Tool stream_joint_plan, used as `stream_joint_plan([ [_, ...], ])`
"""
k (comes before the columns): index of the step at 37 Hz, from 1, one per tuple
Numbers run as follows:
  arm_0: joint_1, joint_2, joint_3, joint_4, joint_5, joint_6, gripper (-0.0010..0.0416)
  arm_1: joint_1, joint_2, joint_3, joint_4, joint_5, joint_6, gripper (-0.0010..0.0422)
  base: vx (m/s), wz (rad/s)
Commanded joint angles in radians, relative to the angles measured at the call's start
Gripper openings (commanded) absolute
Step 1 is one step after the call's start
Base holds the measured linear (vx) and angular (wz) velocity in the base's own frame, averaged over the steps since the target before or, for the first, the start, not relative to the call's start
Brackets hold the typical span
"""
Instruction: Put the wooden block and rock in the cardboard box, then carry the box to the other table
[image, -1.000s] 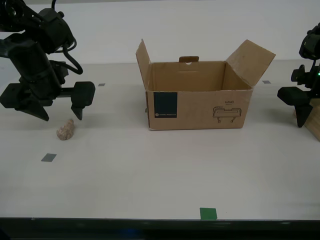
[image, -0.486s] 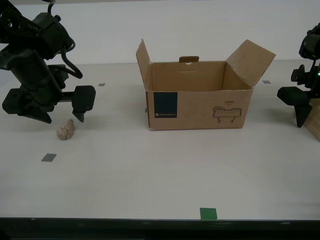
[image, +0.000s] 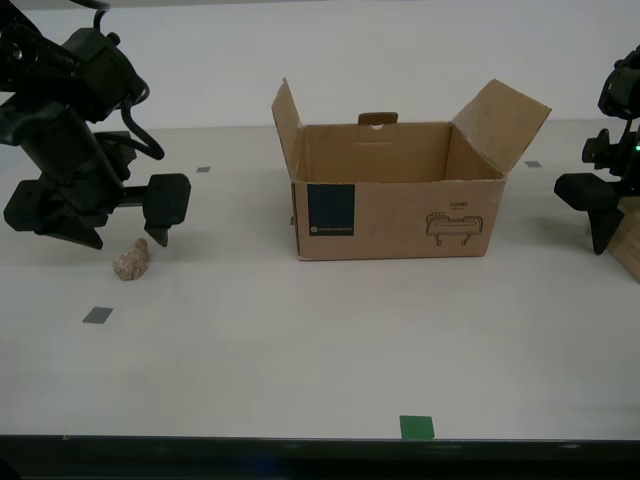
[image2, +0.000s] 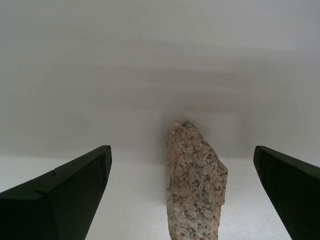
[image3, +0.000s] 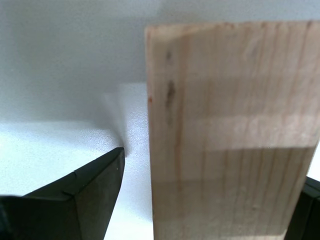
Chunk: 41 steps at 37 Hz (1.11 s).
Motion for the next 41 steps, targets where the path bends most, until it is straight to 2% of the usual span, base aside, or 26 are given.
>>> stream_joint_plan([
  [1,0.001,0.0,0.0,0.0,0.003,0.001,0.0315,-0.002,0.0,0.0,-0.004,-0.001,0.001,0.0389,0.0,0.0],
  [7,0.001,0.0,0.0,-0.002,0.003,0.001,0.0307,-0.002,0.0,0.0,-0.045,0.06,-0.005,0.0389,0.0,0.0],
  [21,0.001,0.0,0.0,-0.002,0.003,0.001,0.0282,-0.002,0.0,0.0,-0.077,0.054,-0.025,0.0389,0.0,0.0],
  [25,0.001,0.0,0.0,-0.003,0.003,0.001,0.0278,-0.002,0.0,0.0,-0.111,0.068,-0.037,0.0389,0.0,0.0],
  [41,0.001,0.0,0.0,-0.005,0.003,0.003,0.0254,-0.002,0.0,0.001,-0.115,0.068,-0.038,0.0389,0.0,0.0],
])
